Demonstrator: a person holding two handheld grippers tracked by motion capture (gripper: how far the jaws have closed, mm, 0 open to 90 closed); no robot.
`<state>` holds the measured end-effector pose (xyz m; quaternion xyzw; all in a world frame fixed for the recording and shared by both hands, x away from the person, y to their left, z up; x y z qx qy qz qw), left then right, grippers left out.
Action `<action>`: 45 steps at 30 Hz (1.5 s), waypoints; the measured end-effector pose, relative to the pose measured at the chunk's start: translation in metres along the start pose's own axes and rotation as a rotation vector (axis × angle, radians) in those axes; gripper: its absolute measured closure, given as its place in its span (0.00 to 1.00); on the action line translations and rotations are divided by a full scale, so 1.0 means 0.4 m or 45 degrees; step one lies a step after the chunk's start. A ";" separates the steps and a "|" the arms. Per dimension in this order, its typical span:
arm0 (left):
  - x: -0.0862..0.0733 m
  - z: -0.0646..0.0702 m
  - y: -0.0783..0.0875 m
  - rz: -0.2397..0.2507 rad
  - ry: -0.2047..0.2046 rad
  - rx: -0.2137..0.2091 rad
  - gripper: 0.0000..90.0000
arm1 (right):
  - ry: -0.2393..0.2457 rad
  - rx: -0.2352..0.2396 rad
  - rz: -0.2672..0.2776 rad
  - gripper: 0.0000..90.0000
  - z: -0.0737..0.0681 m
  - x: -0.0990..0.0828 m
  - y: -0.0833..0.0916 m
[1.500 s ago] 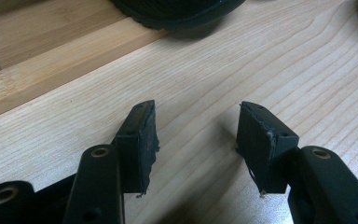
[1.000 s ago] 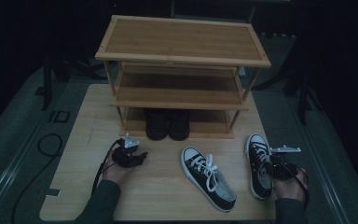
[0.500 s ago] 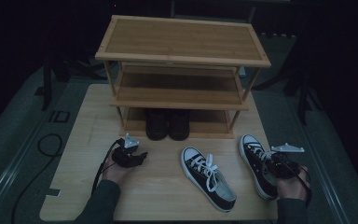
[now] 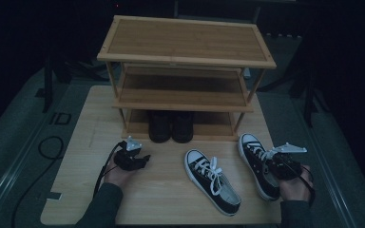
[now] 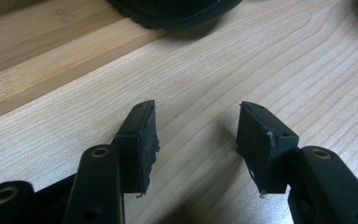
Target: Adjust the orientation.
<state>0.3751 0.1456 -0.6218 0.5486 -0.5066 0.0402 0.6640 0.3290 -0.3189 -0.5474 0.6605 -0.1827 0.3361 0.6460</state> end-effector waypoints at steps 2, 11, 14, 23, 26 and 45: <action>0.000 0.000 0.000 0.000 0.001 0.001 0.53 | 0.011 0.011 0.006 0.94 -0.007 0.004 0.000; 0.000 0.000 0.000 -0.002 0.003 0.003 0.53 | 0.054 0.077 0.041 0.94 -0.035 0.023 0.005; 0.000 0.001 0.000 0.001 0.003 0.003 0.53 | 0.067 0.082 0.042 0.94 -0.044 0.027 0.002; 0.000 0.001 0.000 0.001 0.006 0.006 0.53 | 0.130 0.150 0.061 0.94 -0.083 0.035 -0.010; 0.000 0.001 0.000 0.000 0.007 0.007 0.53 | 0.150 0.164 0.064 0.94 -0.100 0.037 -0.016; 0.000 0.001 0.000 0.001 0.005 0.006 0.53 | 0.308 0.311 0.082 0.94 -0.193 0.043 -0.075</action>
Point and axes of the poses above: each handheld gripper's, and its own axes: y roughly backward along the jaws, x roughly out of its top, z roughly to its right, the point moved 6 cm from there along -y, roughly forward along the jaws, and after that the axes turned 7 degrees about -y, right-handed, at the moved point
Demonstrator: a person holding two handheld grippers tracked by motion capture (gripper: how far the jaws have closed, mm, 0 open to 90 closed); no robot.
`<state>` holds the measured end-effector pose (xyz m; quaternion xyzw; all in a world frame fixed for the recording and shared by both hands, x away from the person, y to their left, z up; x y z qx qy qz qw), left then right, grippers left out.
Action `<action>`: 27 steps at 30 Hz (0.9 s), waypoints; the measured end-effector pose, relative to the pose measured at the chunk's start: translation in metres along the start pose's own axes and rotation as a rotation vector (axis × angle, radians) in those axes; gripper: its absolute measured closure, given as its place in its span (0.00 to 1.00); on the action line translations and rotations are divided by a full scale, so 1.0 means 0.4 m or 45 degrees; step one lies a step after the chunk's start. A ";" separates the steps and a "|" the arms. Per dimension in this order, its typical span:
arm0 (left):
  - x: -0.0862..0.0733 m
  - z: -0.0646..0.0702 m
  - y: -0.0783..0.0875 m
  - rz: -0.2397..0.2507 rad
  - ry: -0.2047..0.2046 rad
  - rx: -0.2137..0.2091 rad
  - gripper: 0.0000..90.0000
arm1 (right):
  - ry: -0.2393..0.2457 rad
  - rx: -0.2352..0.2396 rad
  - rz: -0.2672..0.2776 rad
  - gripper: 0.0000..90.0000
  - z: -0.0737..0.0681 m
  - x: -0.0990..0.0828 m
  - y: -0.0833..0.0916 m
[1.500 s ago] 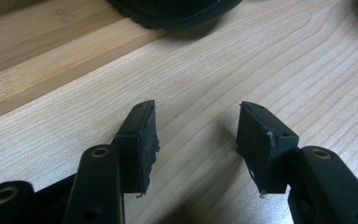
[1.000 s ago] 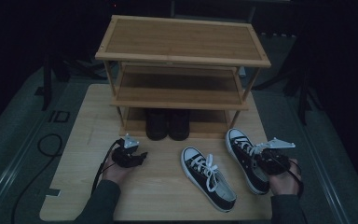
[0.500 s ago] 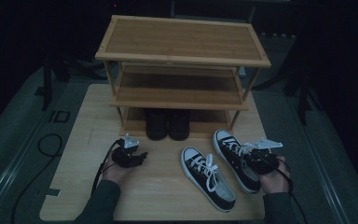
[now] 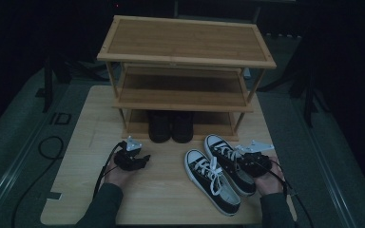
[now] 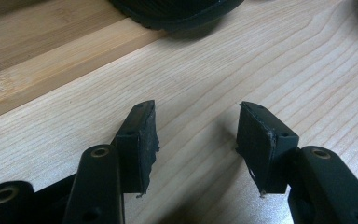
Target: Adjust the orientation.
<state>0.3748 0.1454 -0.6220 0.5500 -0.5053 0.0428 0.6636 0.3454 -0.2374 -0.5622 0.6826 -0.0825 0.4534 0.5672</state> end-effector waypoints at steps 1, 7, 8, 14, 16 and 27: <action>0.000 0.000 0.000 0.000 -0.001 -0.001 0.53 | 0.010 0.006 -0.003 0.94 -0.002 -0.002 -0.001; 0.000 0.000 0.000 0.000 0.001 0.001 0.53 | 0.039 0.024 -0.013 0.94 -0.009 -0.017 -0.009; 0.000 0.000 0.000 0.000 0.001 0.001 0.53 | 0.040 0.027 -0.017 0.94 -0.009 -0.020 -0.010; 0.000 0.000 0.000 0.000 0.001 0.000 0.53 | 0.043 0.042 -0.031 0.94 -0.007 -0.033 -0.011; 0.000 0.000 0.000 0.000 0.001 0.002 0.53 | 0.040 0.043 -0.032 0.94 -0.011 -0.036 -0.011; 0.000 0.000 0.000 0.002 0.001 0.001 0.53 | 0.030 0.066 -0.062 0.93 -0.017 -0.046 -0.006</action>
Point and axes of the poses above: each handheld gripper's, and its own axes: y roughly backward along the jaws, x roughly out of its top, z roughly to its right, the point moved 6 cm from there along -y, roughly forward along the jaws, and after that the axes turned 7 degrees about -y, right-handed, at the moved point
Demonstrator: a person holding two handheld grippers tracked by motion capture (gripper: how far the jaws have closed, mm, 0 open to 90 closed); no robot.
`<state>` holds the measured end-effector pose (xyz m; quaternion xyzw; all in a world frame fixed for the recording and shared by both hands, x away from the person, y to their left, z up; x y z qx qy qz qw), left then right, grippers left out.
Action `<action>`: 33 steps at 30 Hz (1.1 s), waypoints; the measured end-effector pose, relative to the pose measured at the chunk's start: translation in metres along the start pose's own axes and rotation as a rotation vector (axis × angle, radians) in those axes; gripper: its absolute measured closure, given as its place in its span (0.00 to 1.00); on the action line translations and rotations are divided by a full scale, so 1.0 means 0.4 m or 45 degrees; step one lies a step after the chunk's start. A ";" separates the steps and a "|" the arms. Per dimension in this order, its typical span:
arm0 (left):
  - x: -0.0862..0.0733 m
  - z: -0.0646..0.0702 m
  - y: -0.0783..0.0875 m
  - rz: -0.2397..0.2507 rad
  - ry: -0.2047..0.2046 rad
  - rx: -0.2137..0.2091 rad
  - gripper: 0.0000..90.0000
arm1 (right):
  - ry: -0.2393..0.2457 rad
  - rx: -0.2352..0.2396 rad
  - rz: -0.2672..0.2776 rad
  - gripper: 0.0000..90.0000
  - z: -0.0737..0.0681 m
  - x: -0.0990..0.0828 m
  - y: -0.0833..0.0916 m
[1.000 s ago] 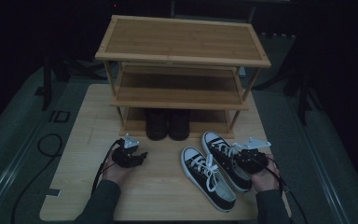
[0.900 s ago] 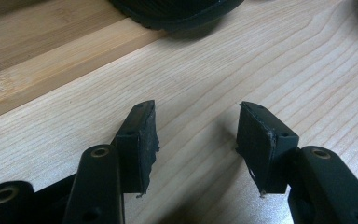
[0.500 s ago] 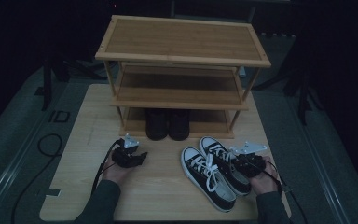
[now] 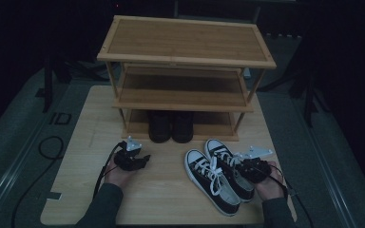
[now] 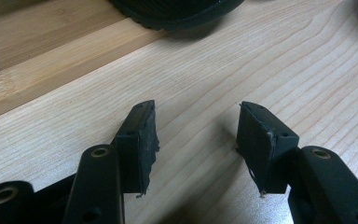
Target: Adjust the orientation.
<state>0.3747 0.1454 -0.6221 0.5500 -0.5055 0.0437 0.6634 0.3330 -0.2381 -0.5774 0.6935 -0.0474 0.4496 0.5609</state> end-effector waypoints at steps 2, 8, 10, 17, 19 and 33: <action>0.000 0.000 0.000 0.000 0.000 0.000 0.53 | 0.007 0.001 -0.026 0.91 0.000 -0.004 0.001; 0.000 0.001 0.000 0.003 0.003 0.001 0.53 | 0.002 0.052 -0.081 0.83 0.001 -0.010 0.014; 0.000 0.001 0.000 0.003 0.003 0.001 0.53 | 0.010 0.058 -0.097 0.80 -0.001 -0.010 0.016; 0.000 0.001 0.000 0.002 0.003 0.000 0.53 | 0.021 0.097 -0.159 0.68 -0.007 -0.015 0.026; 0.000 0.001 0.000 0.002 0.004 0.001 0.53 | 0.025 0.108 -0.162 0.65 -0.007 -0.013 0.033; 0.000 0.001 -0.001 0.005 0.005 0.003 0.53 | -0.003 0.142 -0.118 0.51 0.003 0.015 0.114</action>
Point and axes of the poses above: each handheld gripper's, and its own axes: y roughly backward along the jaws, x roughly out of its top, z roughly to its right, the point moved 6 cm from there along -y, roughly forward along the jaws, and after that the axes turned 7 degrees about -y, right-handed, at the moved point
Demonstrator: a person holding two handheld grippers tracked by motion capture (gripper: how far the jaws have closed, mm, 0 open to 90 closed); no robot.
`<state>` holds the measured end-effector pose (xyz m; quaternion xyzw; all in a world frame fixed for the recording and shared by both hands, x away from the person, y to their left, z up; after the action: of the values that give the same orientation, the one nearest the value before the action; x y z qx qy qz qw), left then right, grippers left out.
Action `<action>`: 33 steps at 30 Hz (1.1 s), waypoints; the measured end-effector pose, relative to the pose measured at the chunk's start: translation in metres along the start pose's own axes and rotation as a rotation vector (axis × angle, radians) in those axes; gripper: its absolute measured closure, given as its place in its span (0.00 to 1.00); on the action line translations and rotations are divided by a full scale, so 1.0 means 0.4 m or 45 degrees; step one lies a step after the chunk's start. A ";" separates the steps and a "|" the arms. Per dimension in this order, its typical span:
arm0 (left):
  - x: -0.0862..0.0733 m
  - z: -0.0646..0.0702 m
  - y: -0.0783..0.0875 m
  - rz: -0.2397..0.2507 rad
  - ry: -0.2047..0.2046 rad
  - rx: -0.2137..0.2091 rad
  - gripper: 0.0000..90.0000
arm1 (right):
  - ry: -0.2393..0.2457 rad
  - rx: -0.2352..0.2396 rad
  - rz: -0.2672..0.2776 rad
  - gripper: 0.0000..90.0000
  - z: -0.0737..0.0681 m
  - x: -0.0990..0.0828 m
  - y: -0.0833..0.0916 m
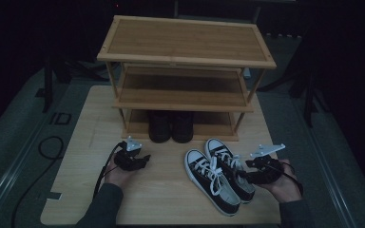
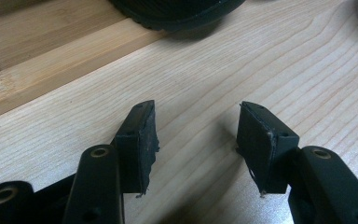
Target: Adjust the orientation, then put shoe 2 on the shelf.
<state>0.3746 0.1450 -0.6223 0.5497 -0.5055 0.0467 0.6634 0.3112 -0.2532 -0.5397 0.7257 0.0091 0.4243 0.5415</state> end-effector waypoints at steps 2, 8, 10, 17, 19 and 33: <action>0.000 0.000 0.000 0.001 0.000 0.000 0.53 | -0.005 0.004 0.010 0.50 -0.002 0.002 0.006; 0.000 0.000 0.000 0.002 0.002 0.001 0.53 | -0.001 0.028 0.040 0.49 -0.016 0.015 0.023; -0.001 0.000 0.000 0.003 0.002 0.002 0.53 | 0.006 0.027 0.045 0.49 -0.019 0.019 0.027; -0.001 0.000 0.000 0.004 0.002 0.002 0.53 | 0.024 0.015 0.066 0.49 -0.025 0.028 0.040; -0.001 0.000 0.000 0.003 0.003 0.003 0.53 | 0.025 0.017 0.069 0.49 -0.028 0.029 0.044; 0.000 0.001 0.000 0.002 0.006 0.006 0.53 | 0.052 0.023 0.091 0.50 -0.048 0.040 0.056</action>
<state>0.3743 0.1447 -0.6225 0.5506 -0.5043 0.0497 0.6634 0.2995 -0.2397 -0.5112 0.7217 -0.0018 0.4579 0.5191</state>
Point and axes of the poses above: each handheld gripper's, and its own axes: y roughly backward along the jaws, x roughly out of its top, z roughly to its right, the point moved 6 cm from there along -y, roughly forward along the jaws, and after that the axes turned 7 degrees about -y, right-handed, at the moved point
